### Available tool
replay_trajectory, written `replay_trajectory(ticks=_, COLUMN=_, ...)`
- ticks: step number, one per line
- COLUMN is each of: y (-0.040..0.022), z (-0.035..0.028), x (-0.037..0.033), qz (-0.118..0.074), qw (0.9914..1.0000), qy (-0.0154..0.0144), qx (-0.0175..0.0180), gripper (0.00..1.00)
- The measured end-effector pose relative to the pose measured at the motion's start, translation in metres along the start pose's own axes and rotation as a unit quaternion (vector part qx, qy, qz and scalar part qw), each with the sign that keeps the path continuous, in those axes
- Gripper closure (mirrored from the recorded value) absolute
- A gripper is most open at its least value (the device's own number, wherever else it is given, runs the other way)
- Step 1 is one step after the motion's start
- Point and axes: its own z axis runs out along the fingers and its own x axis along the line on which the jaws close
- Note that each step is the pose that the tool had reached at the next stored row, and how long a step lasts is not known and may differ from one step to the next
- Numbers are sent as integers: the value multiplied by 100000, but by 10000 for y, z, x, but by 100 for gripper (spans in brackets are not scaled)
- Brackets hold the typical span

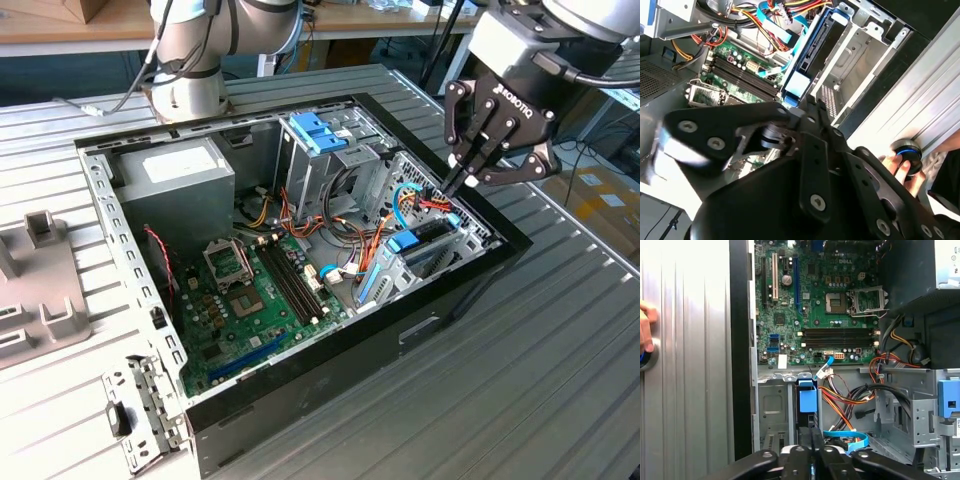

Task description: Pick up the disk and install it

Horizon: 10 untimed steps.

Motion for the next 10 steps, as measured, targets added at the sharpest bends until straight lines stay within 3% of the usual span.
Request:
replay_trajectory(ticks=1, y=-1, z=6, x=0, qz=1, qw=100000, qy=-4, qx=-12, gripper=88)
replay_trajectory(ticks=3, y=-4, z=21, x=1, qz=5, qw=100000, qy=-11, qx=-50, gripper=89)
replay_trajectory(ticks=7, y=-15, z=64, x=4, qz=12, qw=100000, qy=-25, qx=-188, gripper=89)
replay_trajectory(ticks=10, y=-64, z=114, x=6, qz=28, qw=99999, qy=-37, qx=-409, gripper=89)
